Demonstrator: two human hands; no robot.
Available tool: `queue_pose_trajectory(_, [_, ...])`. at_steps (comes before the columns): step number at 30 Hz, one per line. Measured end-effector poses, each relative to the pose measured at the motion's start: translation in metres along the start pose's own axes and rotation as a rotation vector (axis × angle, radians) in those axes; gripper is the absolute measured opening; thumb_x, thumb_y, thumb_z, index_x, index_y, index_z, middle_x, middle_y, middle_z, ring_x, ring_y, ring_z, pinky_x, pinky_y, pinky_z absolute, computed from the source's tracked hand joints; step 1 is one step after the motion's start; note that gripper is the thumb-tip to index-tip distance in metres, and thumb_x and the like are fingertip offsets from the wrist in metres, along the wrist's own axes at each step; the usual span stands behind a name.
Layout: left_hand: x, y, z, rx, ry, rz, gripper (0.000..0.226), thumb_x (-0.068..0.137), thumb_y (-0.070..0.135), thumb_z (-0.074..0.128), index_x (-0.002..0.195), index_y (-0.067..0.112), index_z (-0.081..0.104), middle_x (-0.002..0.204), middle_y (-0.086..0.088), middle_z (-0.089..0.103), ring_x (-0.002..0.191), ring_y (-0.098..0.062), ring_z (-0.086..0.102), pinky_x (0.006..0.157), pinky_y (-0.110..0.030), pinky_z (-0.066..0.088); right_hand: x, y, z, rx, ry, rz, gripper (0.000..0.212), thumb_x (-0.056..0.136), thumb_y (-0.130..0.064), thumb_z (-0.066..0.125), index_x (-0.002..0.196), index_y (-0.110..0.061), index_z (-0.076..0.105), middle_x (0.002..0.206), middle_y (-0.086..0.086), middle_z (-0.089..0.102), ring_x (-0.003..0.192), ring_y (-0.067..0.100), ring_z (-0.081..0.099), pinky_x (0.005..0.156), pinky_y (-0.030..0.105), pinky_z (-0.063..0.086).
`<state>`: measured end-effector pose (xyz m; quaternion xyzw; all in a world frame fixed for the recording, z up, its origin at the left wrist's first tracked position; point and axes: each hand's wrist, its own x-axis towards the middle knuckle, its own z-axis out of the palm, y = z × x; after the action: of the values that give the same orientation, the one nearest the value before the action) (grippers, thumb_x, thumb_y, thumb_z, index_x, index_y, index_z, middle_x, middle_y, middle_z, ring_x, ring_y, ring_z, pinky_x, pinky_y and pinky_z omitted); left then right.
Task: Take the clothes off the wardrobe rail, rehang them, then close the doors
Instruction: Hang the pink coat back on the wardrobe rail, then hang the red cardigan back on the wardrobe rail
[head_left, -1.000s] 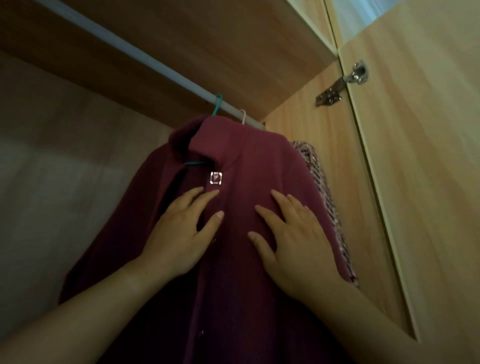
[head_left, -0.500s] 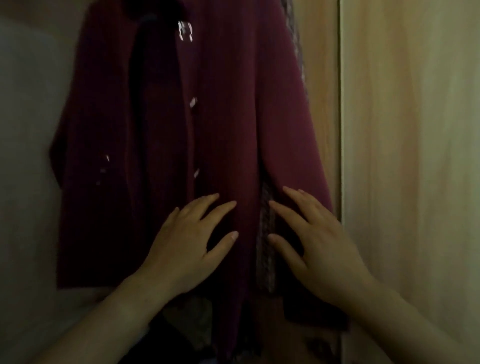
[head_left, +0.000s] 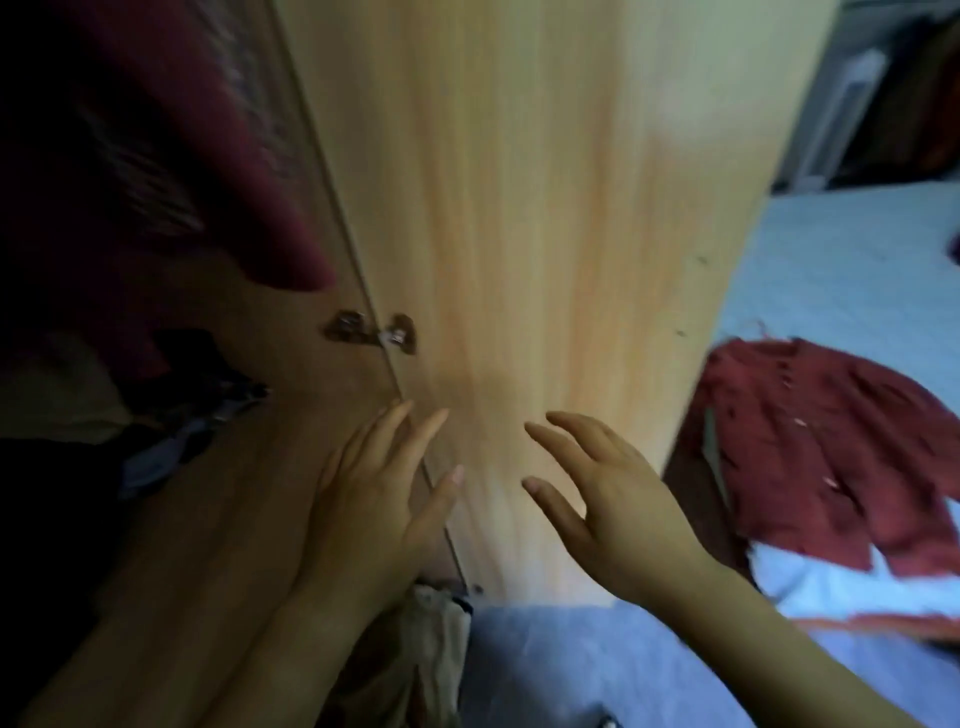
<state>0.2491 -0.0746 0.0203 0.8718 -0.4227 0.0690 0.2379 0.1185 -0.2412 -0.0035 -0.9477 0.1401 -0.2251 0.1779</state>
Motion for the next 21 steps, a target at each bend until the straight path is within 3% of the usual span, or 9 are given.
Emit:
queue_pose_trajectory(3, [-0.008, 0.028, 0.052, -0.122, -0.152, 0.011, 0.066, 0.082, 0.065, 0.024, 0.136, 0.033, 0.044, 0.146, 0.006, 0.038, 0.132, -0.011, 0.032, 0.107, -0.03, 0.029, -0.058, 0.038, 0.001, -0.007, -0.017, 0.21, 0.052, 0.093, -0.053, 0.033, 0.127, -0.019, 0.054, 0.129, 0.005, 0.055, 0.121, 0.027, 0.05, 0.094, 0.045, 0.045])
queue_pose_trajectory(9, [-0.019, 0.098, 0.144, -0.206, -0.448, 0.144, 0.067, 0.08, 0.062, 0.028, 0.134, 0.028, 0.047, 0.142, 0.001, 0.044, 0.131, -0.016, 0.037, 0.107, -0.042, 0.035, -0.146, 0.114, -0.02, -0.009, 0.03, 0.541, 0.058, 0.092, -0.055, 0.031, 0.127, -0.016, 0.056, 0.13, 0.006, 0.054, 0.124, 0.027, 0.046, 0.102, 0.045, 0.039])
queue_pose_trajectory(13, [-0.001, 0.162, 0.194, -0.2, -0.552, 0.313, 0.066, 0.081, 0.06, 0.029, 0.133, 0.026, 0.05, 0.139, 0.001, 0.048, 0.128, -0.015, 0.038, 0.105, -0.038, 0.034, -0.189, 0.163, -0.045, -0.053, 0.073, 0.704, 0.061, 0.092, -0.059, 0.028, 0.126, -0.018, 0.056, 0.131, 0.002, 0.053, 0.124, 0.023, 0.044, 0.105, 0.033, 0.033])
queue_pose_trajectory(18, [0.035, 0.27, 0.269, -0.273, -0.559, 0.461, 0.056, 0.084, 0.052, 0.038, 0.127, 0.019, 0.055, 0.127, -0.006, 0.058, 0.115, -0.027, 0.055, 0.093, -0.045, 0.047, -0.23, 0.252, -0.097, -0.071, 0.092, 0.825, 0.055, 0.091, -0.054, 0.033, 0.126, -0.018, 0.055, 0.131, 0.003, 0.054, 0.124, 0.026, 0.047, 0.1, 0.045, 0.041])
queue_pose_trajectory(21, [0.052, 0.345, 0.312, -0.335, -0.578, 0.51, 0.055, 0.085, 0.05, 0.039, 0.125, 0.016, 0.056, 0.123, -0.006, 0.06, 0.112, -0.027, 0.056, 0.09, -0.046, 0.048, -0.247, 0.311, -0.136, -0.125, 0.089, 0.844, 0.056, 0.091, -0.054, 0.033, 0.127, -0.016, 0.055, 0.132, 0.005, 0.053, 0.125, 0.027, 0.046, 0.101, 0.046, 0.04])
